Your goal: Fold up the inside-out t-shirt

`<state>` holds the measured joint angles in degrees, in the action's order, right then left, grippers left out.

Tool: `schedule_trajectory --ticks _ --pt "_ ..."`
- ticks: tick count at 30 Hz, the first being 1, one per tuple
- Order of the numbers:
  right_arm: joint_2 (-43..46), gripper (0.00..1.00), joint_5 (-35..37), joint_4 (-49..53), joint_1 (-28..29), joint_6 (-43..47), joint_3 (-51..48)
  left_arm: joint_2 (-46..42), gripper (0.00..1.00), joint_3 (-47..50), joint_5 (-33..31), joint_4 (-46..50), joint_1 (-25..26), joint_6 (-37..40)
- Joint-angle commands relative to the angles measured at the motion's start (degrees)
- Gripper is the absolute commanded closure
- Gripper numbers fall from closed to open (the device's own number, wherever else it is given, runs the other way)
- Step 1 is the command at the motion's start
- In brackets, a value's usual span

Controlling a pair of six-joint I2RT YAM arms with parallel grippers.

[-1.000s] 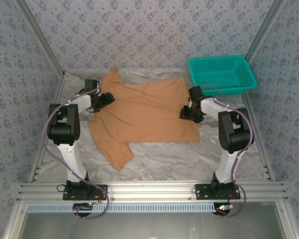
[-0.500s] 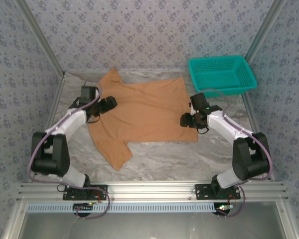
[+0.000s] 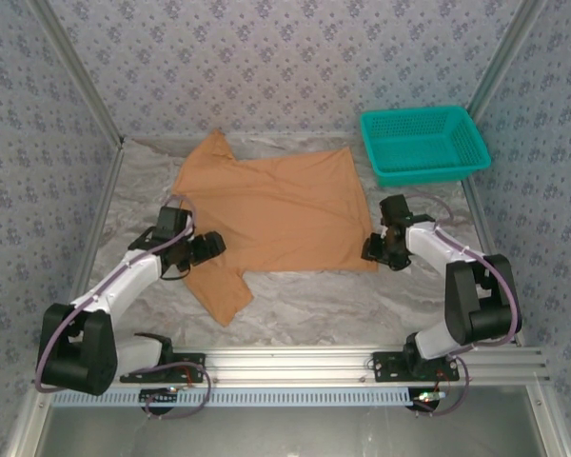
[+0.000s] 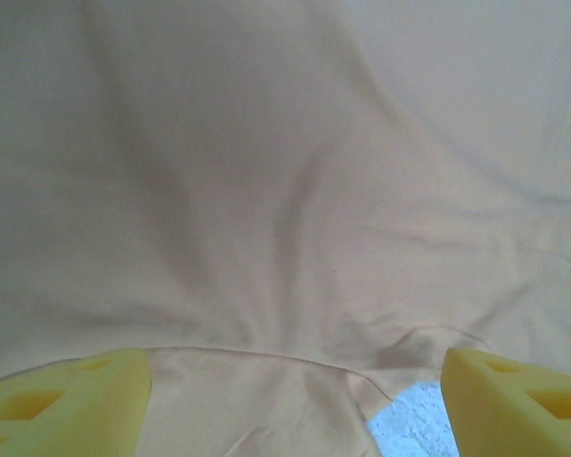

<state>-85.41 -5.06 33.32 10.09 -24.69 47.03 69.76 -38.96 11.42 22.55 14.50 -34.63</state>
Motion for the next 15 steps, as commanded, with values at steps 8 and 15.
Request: schedule_trajectory --ticks 8,15 --pt "-3.0 0.56 -0.1 -2.8 0.4 -2.2 -2.9 2.3 0.20 -3.6 0.9 0.9 1.4 0.7" --pt "-4.3 0.72 -0.1 -3.8 1.9 -2.5 -2.4 2.4 0.20 -3.7 0.1 1.9 1.5 1.6"
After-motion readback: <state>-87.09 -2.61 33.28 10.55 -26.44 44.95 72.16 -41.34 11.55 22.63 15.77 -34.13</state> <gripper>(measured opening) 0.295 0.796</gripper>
